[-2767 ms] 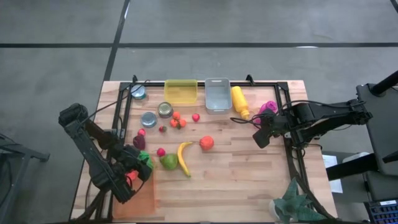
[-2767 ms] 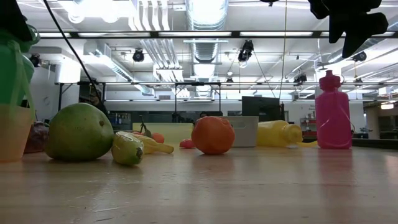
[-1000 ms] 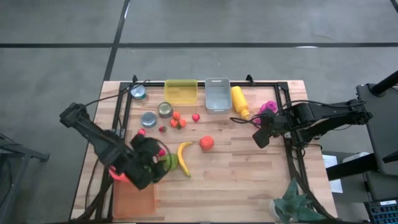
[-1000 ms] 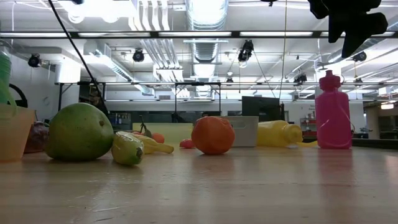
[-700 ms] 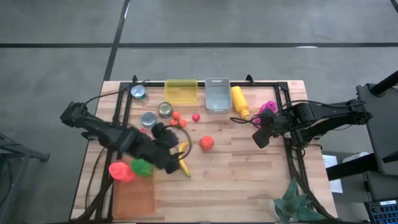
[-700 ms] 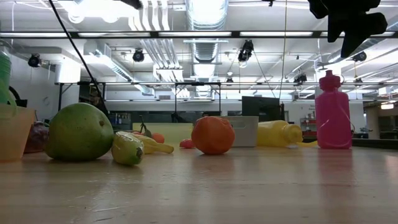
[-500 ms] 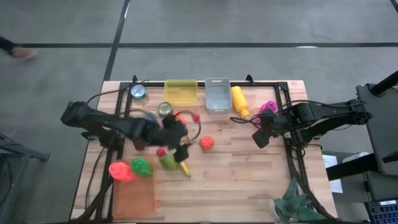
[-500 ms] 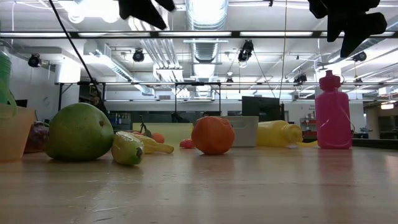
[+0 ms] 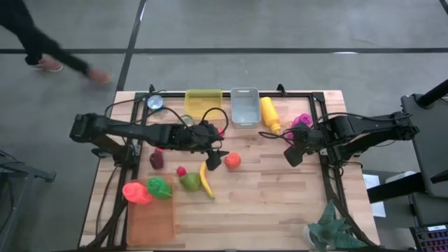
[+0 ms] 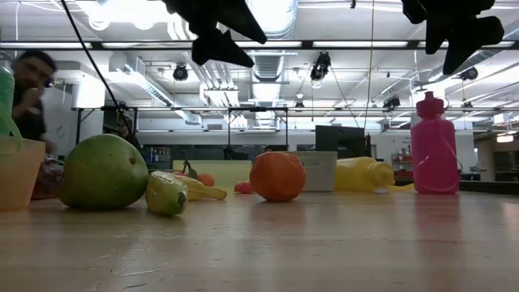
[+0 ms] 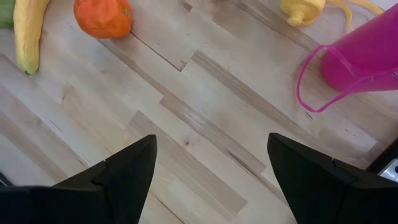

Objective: Pick & Place Food Item
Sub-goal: Put the pink tumbler into the orange bin

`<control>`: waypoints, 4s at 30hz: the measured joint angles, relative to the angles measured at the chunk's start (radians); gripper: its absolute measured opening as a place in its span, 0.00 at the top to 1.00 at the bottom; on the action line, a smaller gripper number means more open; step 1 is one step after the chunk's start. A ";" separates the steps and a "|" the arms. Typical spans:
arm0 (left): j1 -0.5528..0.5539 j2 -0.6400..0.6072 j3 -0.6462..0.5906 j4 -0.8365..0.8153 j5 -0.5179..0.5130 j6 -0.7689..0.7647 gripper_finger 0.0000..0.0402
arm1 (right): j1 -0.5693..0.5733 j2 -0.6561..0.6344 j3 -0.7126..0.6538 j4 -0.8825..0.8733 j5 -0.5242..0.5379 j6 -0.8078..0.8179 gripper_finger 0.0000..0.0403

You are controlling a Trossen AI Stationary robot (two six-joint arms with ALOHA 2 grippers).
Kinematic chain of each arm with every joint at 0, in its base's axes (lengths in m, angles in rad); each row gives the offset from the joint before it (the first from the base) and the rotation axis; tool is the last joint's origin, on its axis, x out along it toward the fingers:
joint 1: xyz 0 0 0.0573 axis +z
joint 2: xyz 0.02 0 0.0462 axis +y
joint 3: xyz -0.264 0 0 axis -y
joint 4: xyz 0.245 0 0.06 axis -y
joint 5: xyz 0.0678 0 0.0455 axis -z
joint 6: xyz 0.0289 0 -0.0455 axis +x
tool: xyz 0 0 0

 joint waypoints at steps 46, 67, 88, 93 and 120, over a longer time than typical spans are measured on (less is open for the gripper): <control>0.033 -0.003 0.033 0.304 -0.136 0.297 0.24 | 0.000 0.002 0.000 0.309 0.103 -0.117 0.25; 0.033 -0.003 0.033 0.188 -0.138 0.296 0.24 | -0.001 0.002 0.000 0.451 0.215 -0.277 0.25; 0.033 -0.003 0.033 0.181 -0.136 0.293 0.24 | -0.130 0.001 0.264 -0.299 0.464 0.068 0.25; 0.033 -0.002 0.033 0.175 -0.136 0.294 0.24 | -0.250 0.011 0.232 -0.303 0.445 0.023 0.25; 0.033 -0.002 0.033 0.172 -0.138 0.297 0.24 | -0.413 0.091 0.002 -0.209 0.448 0.098 0.25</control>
